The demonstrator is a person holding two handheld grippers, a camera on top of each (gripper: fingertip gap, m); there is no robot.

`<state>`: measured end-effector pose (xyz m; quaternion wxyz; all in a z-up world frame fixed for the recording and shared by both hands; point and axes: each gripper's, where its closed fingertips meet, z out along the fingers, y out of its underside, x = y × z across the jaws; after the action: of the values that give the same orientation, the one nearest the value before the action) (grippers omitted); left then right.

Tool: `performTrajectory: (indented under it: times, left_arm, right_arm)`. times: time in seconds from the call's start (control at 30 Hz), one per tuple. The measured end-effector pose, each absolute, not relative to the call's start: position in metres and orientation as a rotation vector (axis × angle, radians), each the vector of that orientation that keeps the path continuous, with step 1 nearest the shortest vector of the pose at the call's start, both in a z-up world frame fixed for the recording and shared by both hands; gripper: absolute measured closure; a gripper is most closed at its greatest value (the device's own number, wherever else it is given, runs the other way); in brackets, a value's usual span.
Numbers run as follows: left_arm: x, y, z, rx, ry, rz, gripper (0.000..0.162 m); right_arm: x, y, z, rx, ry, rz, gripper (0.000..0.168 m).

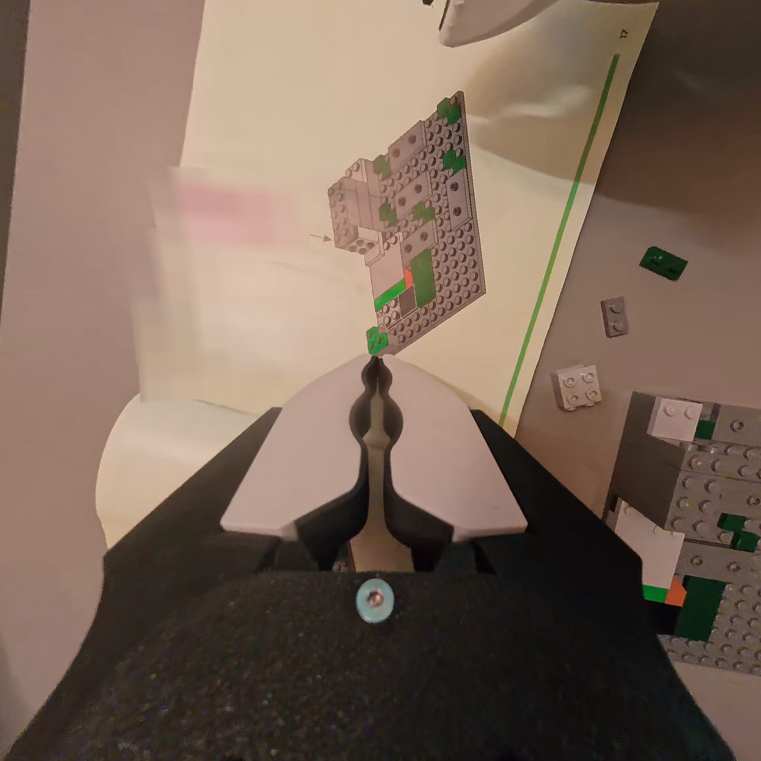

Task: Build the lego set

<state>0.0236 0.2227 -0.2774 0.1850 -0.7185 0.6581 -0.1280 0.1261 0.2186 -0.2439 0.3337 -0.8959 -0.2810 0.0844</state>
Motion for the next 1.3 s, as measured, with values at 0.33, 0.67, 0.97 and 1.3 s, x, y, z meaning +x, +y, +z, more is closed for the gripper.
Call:
performTrajectory:
  times: [0.33, 0.67, 0.97, 1.3]
  left_arm:
    - [0.037, 0.225, -0.273, -1.986, 1.893, -0.376, 0.162]
    - [0.060, 0.233, -0.274, -1.955, 1.908, -0.417, 0.162]
    - [0.070, 0.240, -0.278, -1.942, 1.911, -0.423, 0.162]
    - [0.071, 0.242, -0.280, -1.940, 1.931, -0.412, 0.162]
  right_arm:
    - [0.125, 0.220, -0.244, -2.331, -0.744, 0.228, 0.160]
    - [0.130, 0.220, -0.243, -2.328, -0.733, 0.227, 0.160]
    - [0.130, 0.219, -0.245, -2.329, -0.741, 0.233, 0.160]
    - [0.130, 0.219, -0.247, -2.332, -0.744, 0.232, 0.159]
